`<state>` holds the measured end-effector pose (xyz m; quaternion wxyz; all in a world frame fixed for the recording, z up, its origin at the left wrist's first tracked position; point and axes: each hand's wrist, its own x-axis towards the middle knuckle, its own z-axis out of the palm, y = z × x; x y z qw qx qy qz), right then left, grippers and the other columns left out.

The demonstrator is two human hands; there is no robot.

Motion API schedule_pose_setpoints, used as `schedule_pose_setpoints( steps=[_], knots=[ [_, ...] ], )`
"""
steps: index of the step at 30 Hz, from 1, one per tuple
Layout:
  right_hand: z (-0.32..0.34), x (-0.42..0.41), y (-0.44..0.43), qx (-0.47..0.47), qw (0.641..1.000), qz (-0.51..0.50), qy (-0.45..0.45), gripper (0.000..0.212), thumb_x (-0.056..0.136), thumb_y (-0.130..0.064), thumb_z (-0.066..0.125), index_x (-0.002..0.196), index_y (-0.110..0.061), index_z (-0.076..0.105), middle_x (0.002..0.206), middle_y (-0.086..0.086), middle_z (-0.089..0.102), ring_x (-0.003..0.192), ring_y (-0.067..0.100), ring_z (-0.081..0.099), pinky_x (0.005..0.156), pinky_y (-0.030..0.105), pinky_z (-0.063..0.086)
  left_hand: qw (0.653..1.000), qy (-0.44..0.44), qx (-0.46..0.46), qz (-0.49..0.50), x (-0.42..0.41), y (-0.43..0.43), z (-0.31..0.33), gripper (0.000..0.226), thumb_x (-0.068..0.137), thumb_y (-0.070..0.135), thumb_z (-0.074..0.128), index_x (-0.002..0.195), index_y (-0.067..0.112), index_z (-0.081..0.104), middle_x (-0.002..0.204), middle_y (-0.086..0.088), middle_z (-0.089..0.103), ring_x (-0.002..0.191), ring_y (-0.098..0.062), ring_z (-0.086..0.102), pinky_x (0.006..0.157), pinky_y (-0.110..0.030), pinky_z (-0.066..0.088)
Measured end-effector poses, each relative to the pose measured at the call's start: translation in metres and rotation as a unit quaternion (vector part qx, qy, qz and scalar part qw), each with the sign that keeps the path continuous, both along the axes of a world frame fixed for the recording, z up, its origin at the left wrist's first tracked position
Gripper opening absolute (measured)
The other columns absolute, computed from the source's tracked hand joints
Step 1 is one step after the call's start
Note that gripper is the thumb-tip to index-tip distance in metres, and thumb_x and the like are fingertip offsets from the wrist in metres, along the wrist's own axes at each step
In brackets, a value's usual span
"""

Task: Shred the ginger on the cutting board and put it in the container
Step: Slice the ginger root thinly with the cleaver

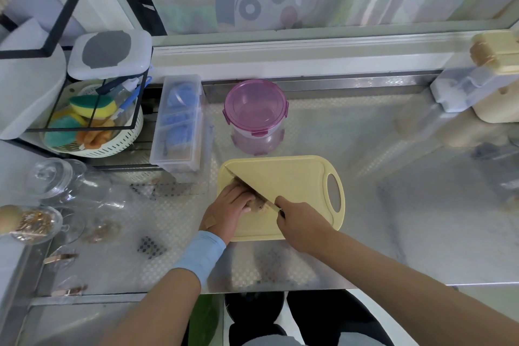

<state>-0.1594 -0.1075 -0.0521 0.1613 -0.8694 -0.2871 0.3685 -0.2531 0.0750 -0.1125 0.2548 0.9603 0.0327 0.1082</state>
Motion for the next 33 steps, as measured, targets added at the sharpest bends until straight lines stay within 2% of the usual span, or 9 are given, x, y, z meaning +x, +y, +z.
schedule_pose_setpoints(
  steps=[4,8,12,18,24,33],
  knots=[
    [-0.001,0.003,0.005,-0.007,1.0,0.004,0.004,0.01,0.103,-0.02,0.034,0.099,-0.016,0.042,0.071,0.009,0.05,0.057,0.024,0.045,0.05,0.032,0.033,1.0,0.005,0.0,0.009,0.0,0.003,0.0,0.036,0.067,-0.002,0.082,0.097,0.011,0.069,0.105,0.0,0.065,0.105,-0.013,0.051,0.078,-0.015,0.044],
    [-0.001,0.009,0.01,-0.007,1.0,0.011,0.003,0.01,0.103,-0.02,0.034,0.096,-0.017,0.041,0.072,0.007,0.05,0.059,0.022,0.046,0.052,0.032,0.034,1.0,0.008,-0.009,0.014,0.002,0.005,-0.001,0.035,0.071,-0.001,0.08,0.099,0.012,0.067,0.107,0.0,0.064,0.105,-0.015,0.051,0.074,-0.03,0.055],
    [-0.003,0.015,0.021,-0.031,0.999,0.017,0.012,0.008,0.1,-0.016,0.035,0.096,-0.019,0.041,0.078,0.009,0.053,0.066,0.026,0.052,0.056,0.035,0.042,1.0,0.014,-0.007,0.009,0.006,0.005,0.001,0.033,0.07,-0.002,0.079,0.098,0.012,0.068,0.106,0.001,0.063,0.106,-0.012,0.05,0.074,-0.022,0.051],
    [-0.003,0.022,0.023,-0.021,0.998,0.019,0.059,0.011,0.101,-0.017,0.034,0.095,-0.019,0.043,0.081,0.009,0.054,0.067,0.025,0.05,0.055,0.033,0.041,1.0,0.015,-0.007,0.013,0.001,0.007,-0.001,0.029,0.073,0.002,0.078,0.095,0.016,0.065,0.103,0.005,0.061,0.105,-0.012,0.051,0.071,-0.028,0.054],
    [-0.004,0.024,0.025,-0.018,0.998,0.024,0.062,0.011,0.101,-0.018,0.034,0.094,-0.018,0.042,0.08,0.008,0.053,0.065,0.024,0.048,0.055,0.033,0.039,1.0,0.007,-0.007,0.016,0.002,0.007,-0.004,0.03,0.072,0.002,0.08,0.095,0.015,0.065,0.104,0.003,0.061,0.105,-0.014,0.051,0.07,-0.031,0.056],
    [-0.012,0.028,0.04,-0.043,0.997,0.027,0.062,0.013,0.1,-0.017,0.032,0.094,-0.019,0.043,0.086,0.007,0.055,0.07,0.024,0.049,0.064,0.035,0.041,1.0,0.001,0.003,0.023,0.003,0.005,-0.001,0.032,0.068,0.0,0.083,0.092,0.014,0.068,0.104,0.005,0.064,0.108,-0.01,0.049,0.076,-0.014,0.046]
  ],
)
